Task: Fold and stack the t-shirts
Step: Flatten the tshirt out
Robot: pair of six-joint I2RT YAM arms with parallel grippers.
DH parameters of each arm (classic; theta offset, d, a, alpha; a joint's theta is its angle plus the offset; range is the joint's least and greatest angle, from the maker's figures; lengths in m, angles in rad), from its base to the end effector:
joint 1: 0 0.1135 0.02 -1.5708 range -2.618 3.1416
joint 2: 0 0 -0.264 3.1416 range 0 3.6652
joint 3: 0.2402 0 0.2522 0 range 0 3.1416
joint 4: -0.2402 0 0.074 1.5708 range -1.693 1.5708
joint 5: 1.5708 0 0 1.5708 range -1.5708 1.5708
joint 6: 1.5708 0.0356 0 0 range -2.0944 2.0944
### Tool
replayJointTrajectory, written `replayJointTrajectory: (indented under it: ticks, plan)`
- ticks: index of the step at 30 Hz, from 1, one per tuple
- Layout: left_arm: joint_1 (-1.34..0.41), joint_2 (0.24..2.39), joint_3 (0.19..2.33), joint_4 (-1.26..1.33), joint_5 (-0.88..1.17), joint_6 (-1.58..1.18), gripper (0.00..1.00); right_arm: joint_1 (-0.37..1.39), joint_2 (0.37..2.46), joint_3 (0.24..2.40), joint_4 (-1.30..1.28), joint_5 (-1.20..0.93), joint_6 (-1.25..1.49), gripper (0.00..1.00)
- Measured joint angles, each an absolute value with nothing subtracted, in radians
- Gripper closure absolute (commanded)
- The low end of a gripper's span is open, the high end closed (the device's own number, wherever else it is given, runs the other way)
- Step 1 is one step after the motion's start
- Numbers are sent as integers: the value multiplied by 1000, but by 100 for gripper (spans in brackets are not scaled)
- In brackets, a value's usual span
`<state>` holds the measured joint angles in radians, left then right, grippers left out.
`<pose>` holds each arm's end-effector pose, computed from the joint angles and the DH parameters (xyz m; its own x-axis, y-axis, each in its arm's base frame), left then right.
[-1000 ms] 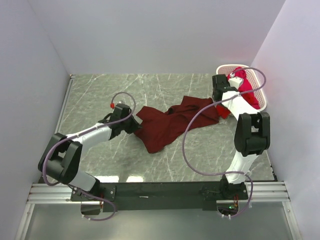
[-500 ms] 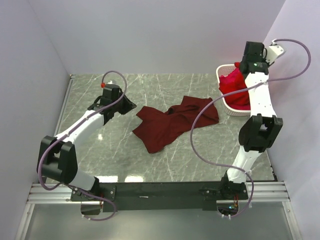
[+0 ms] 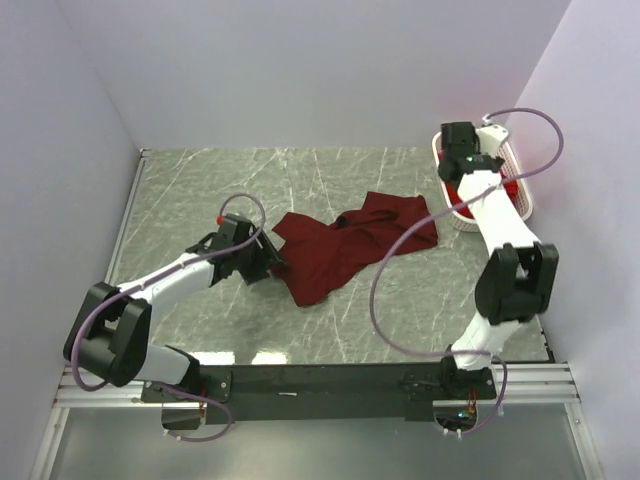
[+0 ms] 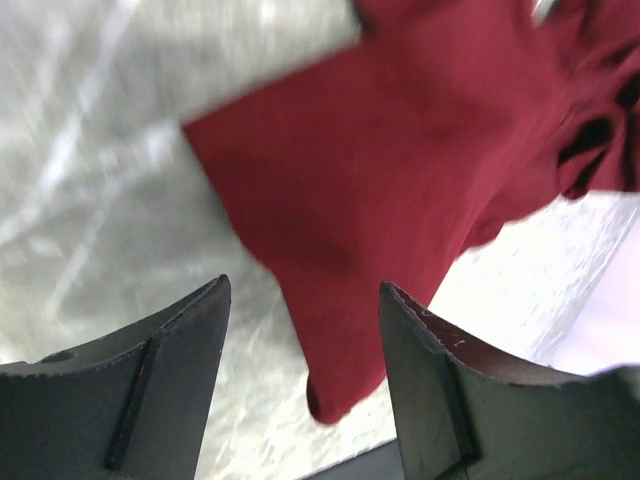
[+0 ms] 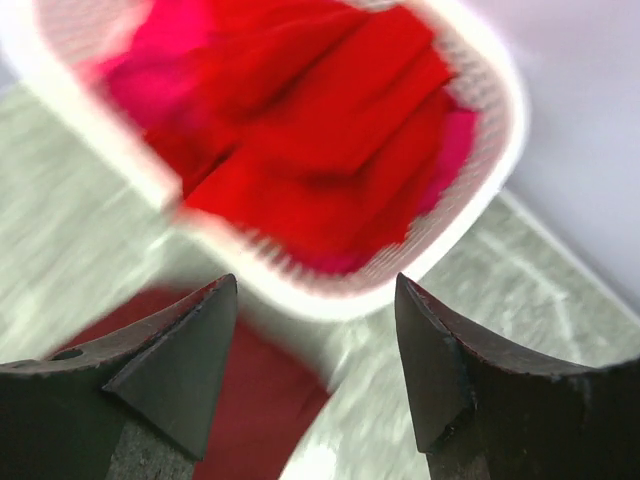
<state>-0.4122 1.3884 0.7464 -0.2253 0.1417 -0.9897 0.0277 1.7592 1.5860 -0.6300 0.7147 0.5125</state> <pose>0.2499 -0.1147 0.1912 -0.7850 -0.5599 -0.2651 -0.3203 0.7332 -0.5998 0.3916 -0.0125 0.3171 -0.4141 0.3590 -0.8365 0.7310 0.6787 -0.0705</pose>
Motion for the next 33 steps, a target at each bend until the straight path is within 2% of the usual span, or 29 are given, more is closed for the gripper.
replayJointTrajectory:
  ticks: [5,10,13,17,19,20,22,23,29,32,33]
  plan:
    - [-471,1392,704,-190,144,-1067,35,181,1588,1454,-586,640,508,30]
    - [-476,1416,687,-140,133,-1134,34,249,1589,1330,-566,565,513,30]
    - [-477,1417,675,-131,117,-1164,36,253,1623,1268,-569,521,520,31]
    - [-477,1454,676,-89,107,-1182,53,264,1661,1220,-568,479,532,31]
    - [-477,1492,682,-72,105,-1192,66,282,1667,1208,-562,464,537,31]
    - [-477,1514,687,-64,104,-1195,76,297,1667,1201,-558,456,540,31]
    - [-476,1540,698,-60,98,-1195,85,331,1667,1181,-540,445,548,31]
    - [-475,1547,705,-61,96,-1194,99,345,1667,1168,-529,439,554,31]
    - [-447,1553,783,-74,65,-1163,99,382,1682,1067,-491,417,580,33]
    - [-431,1553,813,-76,54,-1145,99,382,1693,1037,-472,406,587,39]
    - [-426,1553,818,-76,52,-1140,99,382,1694,1031,-469,405,587,47]
